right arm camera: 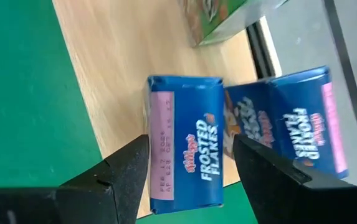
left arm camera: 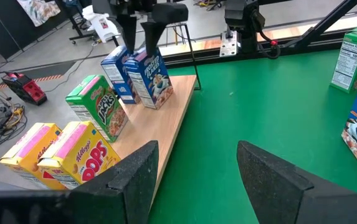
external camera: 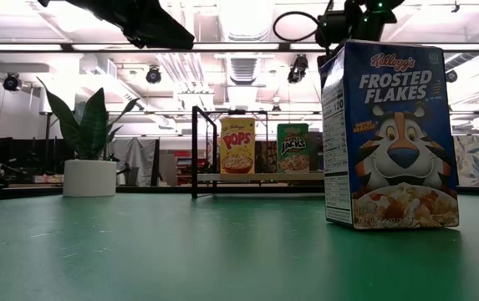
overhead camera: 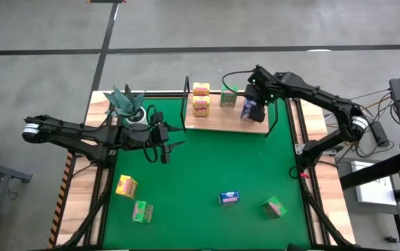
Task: Stack cereal on shelf
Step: Put the top blue cereal box on the shelf
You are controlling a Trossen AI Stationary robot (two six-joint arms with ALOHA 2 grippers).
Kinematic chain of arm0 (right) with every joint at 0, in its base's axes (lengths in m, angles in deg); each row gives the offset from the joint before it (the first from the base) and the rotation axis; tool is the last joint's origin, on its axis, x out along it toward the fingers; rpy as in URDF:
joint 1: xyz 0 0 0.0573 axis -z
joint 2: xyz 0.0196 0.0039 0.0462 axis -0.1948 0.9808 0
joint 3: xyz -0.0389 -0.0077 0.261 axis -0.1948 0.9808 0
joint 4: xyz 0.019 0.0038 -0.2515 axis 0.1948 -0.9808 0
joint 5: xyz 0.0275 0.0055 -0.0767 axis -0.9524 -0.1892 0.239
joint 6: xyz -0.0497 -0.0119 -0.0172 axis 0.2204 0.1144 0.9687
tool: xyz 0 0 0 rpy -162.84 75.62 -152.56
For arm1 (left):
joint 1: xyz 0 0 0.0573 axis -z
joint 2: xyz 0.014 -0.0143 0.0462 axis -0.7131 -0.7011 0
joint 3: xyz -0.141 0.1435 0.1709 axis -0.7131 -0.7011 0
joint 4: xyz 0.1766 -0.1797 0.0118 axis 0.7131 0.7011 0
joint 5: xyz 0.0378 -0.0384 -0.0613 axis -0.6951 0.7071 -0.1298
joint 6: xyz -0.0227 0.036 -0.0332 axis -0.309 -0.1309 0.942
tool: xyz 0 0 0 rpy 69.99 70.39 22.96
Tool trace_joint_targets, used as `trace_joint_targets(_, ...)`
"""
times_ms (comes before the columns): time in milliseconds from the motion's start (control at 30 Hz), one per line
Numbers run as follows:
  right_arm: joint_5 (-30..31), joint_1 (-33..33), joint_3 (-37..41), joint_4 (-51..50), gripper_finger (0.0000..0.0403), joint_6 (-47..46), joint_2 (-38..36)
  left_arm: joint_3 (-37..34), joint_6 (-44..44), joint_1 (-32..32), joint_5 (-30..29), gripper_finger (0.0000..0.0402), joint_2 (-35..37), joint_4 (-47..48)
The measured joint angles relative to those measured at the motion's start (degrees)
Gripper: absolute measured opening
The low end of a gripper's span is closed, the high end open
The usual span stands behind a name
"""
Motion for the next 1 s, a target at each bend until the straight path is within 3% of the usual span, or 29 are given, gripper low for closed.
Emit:
trace_joint_targets(300, 0.0, -1.67, -4.81, 2.14, 0.0207, -4.57, -0.03, 0.0, -0.46, -0.02, 0.0, 0.0201, 0.0, 0.01)
trace_joint_targets(767, 0.13, -2.8, -4.79, 7.74, 0.006, -6.87, 3.9, 0.0, -1.59, -0.02, 0.0, 0.0201, 0.01, 0.05)
trace_joint_targets(1000, 0.46, -2.78, -4.72, 5.94, 0.0015, -5.89, 5.6, 0.0, -1.73, -0.02, 0.0, 0.0201, 0.02, 0.64)
